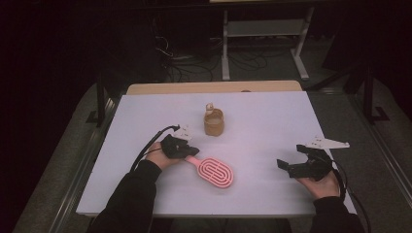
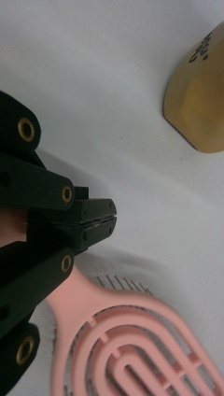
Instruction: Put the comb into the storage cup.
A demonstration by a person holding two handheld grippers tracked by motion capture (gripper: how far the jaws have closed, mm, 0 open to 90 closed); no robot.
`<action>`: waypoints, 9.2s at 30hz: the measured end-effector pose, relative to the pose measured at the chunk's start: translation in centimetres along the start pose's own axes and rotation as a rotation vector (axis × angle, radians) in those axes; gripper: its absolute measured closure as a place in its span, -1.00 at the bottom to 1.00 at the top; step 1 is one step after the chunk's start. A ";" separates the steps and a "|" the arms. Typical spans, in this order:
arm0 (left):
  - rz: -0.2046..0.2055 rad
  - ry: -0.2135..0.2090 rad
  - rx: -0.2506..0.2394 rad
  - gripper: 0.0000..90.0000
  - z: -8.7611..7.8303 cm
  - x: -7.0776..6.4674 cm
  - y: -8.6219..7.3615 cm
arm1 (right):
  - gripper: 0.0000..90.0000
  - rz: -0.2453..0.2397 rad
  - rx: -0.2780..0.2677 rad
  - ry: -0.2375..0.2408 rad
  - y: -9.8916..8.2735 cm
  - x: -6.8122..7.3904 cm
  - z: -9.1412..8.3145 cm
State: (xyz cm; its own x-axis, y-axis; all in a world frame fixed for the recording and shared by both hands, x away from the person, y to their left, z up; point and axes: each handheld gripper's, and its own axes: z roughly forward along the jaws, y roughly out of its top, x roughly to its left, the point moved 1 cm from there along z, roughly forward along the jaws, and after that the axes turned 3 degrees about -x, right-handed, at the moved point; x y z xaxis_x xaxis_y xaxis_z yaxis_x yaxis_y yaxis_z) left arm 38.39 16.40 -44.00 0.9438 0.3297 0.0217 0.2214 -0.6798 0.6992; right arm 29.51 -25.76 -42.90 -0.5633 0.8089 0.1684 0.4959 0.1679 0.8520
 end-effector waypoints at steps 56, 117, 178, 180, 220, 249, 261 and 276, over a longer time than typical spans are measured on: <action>0.051 0.074 0.144 0.87 -5.7 -1.1 -1.8 | -1.00 -0.008 -0.003 0.016 0.1 0.1 -0.1; 0.134 -0.088 0.166 0.04 -0.3 -2.4 -0.2 | -1.00 -0.026 0.016 0.036 0.1 0.3 0.2; 0.181 0.000 0.093 0.56 -3.5 -2.8 1.6 | -1.00 -0.027 0.028 0.040 0.1 0.3 0.4; 0.184 0.006 0.085 0.56 -3.7 -2.7 1.7 | -1.00 -0.026 0.029 0.040 0.1 0.3 0.4; 0.263 0.102 -0.004 0.56 -8.5 -2.8 6.5 | -1.00 -0.052 0.028 0.099 4.0 1.1 -0.2; 0.309 0.125 -0.181 0.56 -9.3 -4.4 10.1 | -1.00 -0.164 0.040 0.226 13.6 3.8 -0.5; 0.326 0.131 -0.212 0.56 -8.8 -4.6 10.7 | -1.00 -0.177 0.059 0.308 17.1 5.9 -0.2; 0.353 0.133 -0.219 0.57 -8.3 -5.3 10.7 | -0.81 -0.103 0.056 0.382 18.5 6.5 0.4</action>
State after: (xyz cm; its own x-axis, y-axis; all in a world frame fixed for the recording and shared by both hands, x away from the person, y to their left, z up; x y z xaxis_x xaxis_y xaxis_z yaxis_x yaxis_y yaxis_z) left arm 33.72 12.86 -30.70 0.9092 0.1935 0.3686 -0.1799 -0.6159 0.7670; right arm 35.26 -17.15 -26.19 -0.8119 0.5202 0.2648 0.4533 0.2760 0.8476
